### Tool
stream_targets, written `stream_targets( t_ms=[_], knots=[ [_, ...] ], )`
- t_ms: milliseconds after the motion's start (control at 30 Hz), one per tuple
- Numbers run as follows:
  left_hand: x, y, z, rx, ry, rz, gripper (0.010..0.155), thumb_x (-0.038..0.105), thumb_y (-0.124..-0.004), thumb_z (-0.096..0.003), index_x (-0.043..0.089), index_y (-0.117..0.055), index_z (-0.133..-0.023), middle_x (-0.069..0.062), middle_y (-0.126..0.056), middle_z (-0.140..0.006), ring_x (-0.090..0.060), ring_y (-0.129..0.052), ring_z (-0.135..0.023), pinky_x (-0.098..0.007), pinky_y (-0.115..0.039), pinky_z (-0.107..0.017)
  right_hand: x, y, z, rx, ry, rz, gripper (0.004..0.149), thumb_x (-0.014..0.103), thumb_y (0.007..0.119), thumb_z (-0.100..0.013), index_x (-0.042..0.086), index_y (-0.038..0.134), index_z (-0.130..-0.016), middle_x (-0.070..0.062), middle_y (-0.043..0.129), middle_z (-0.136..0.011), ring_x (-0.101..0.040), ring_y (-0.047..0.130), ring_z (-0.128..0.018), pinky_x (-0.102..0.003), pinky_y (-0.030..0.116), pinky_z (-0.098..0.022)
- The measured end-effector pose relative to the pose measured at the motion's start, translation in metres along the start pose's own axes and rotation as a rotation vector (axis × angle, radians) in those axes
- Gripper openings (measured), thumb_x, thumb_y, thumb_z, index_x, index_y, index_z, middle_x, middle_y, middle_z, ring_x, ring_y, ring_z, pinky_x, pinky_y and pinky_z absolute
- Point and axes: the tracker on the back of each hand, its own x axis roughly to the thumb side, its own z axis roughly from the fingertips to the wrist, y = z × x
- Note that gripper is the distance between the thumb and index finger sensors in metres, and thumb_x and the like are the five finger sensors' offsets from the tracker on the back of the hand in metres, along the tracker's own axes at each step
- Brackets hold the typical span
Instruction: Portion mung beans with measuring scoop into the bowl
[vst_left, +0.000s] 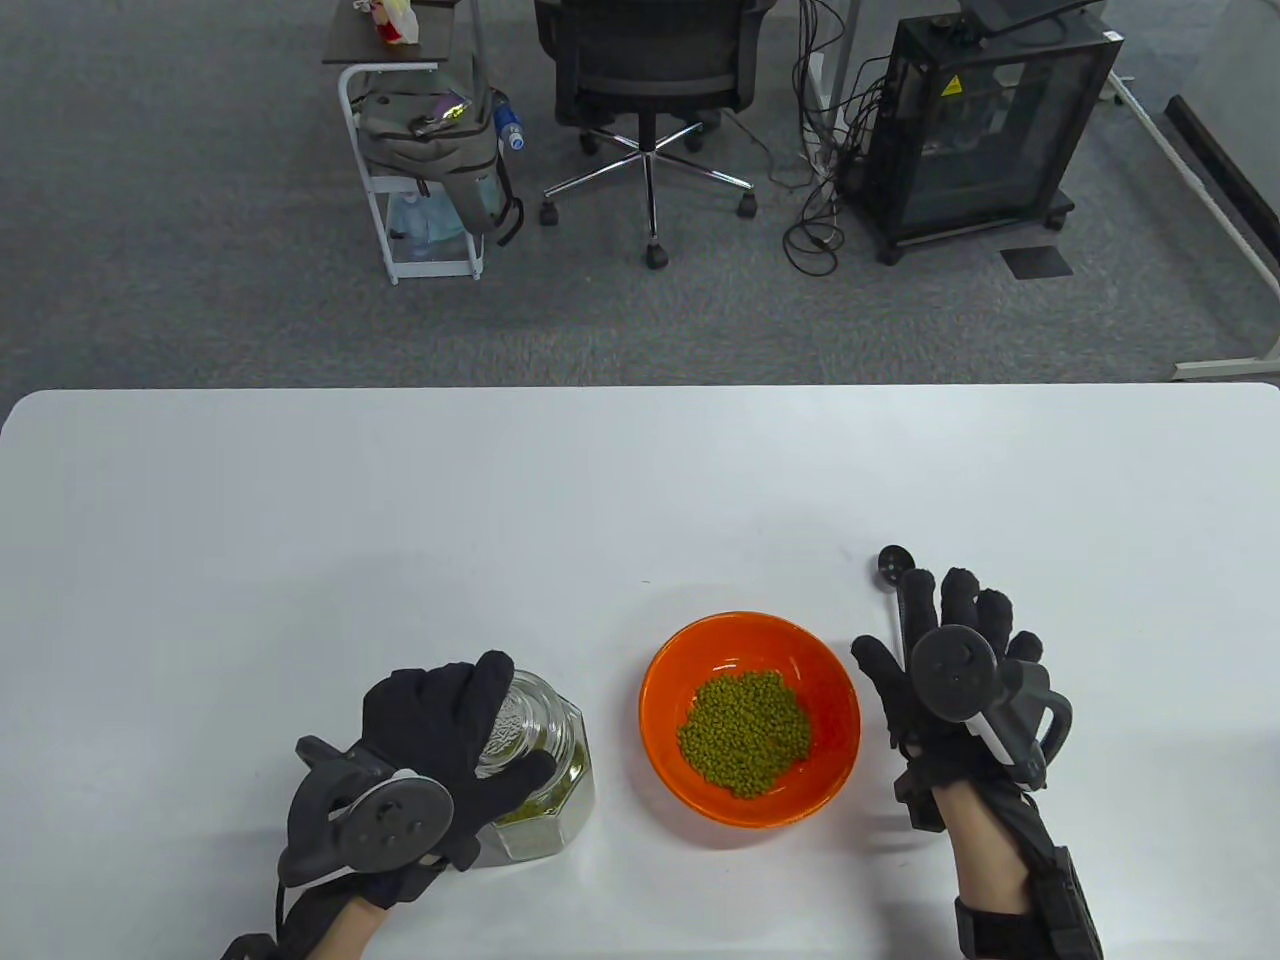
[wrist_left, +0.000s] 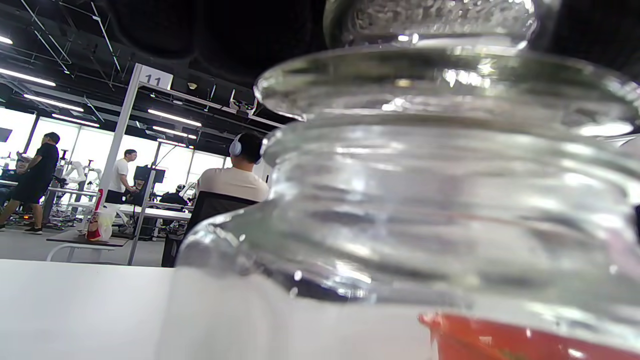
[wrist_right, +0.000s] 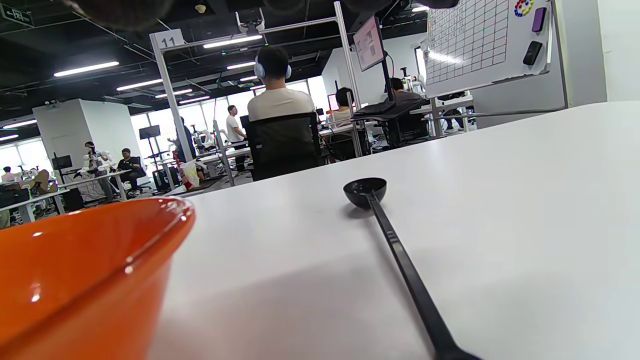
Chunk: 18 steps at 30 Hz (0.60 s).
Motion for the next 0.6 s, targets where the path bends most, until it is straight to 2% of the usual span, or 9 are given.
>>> stream_targets(
  t_ms=[600],
  knots=[
    [0.0020,-0.0091,-0.0063,-0.071,0.006,-0.009,0.091,0.076,-0.084,-0.0457,0.008,-0.069,-0.105,-0.024,-0.082,-0.090,-0.035,-0.088,-0.052,-0.067,-0.067,-0.065,0.0003,0.0015,-0.0005,0.016,0.003,0.008,0.084,0.066,0.065,-0.045,0.027,0.034,-0.112,-0.018,0.031,-0.120,-0.055,0.037,-0.107,-0.078,0.035,-0.069]
  ],
)
